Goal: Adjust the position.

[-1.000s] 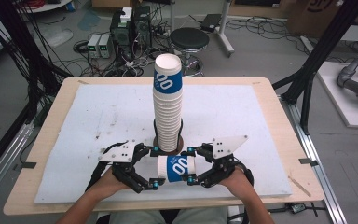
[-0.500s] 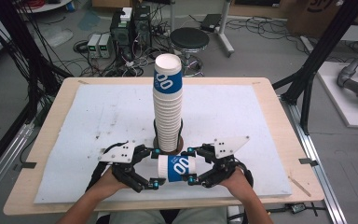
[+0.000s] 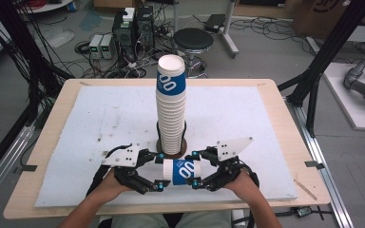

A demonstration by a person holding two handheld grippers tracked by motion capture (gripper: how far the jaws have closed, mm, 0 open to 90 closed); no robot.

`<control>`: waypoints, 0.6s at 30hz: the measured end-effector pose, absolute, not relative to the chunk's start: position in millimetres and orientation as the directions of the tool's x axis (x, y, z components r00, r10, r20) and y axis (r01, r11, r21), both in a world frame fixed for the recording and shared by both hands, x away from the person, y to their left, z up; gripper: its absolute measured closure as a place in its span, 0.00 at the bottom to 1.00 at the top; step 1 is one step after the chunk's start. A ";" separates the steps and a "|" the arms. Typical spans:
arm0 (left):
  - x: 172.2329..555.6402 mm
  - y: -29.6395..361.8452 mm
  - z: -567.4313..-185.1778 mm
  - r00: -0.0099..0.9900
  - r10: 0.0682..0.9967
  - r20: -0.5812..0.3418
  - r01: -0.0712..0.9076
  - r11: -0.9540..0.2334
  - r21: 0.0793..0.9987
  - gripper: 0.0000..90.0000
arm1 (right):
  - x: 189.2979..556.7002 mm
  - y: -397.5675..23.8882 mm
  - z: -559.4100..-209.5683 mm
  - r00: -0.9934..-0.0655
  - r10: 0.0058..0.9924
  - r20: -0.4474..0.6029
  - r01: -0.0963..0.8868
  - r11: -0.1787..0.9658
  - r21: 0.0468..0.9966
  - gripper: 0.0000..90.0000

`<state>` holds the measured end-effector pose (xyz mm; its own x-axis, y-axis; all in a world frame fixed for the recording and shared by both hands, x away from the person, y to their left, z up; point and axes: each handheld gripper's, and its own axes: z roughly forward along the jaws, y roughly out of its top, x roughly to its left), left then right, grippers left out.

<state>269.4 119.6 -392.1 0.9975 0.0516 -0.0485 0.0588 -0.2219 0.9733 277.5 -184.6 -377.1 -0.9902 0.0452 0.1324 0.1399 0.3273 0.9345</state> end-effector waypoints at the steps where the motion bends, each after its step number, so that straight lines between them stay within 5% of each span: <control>1: 269.3 119.0 -391.7 0.997 0.056 -0.050 0.061 -0.228 0.972 0.38 | 277.6 -184.6 -377.1 -0.990 0.050 0.133 0.142 0.334 0.932 0.35; 13: 269.8 113.9 -391.5 0.995 0.082 -0.063 0.087 -0.342 0.936 0.39 | 277.5 -181.9 -370.2 -0.990 0.099 0.102 0.134 0.405 0.904 0.24; 18: 269.2 111.4 -388.6 0.993 0.108 -0.051 0.091 -0.401 0.911 0.39 | 277.9 -175.3 -353.8 -0.995 0.099 -0.006 0.047 0.528 0.848 0.24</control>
<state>269.2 111.4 -388.6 0.9928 0.1080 -0.0514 0.0909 -0.4013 0.9114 277.9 -175.3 -353.8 -0.9951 0.0989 -0.0059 0.0474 0.5277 0.8481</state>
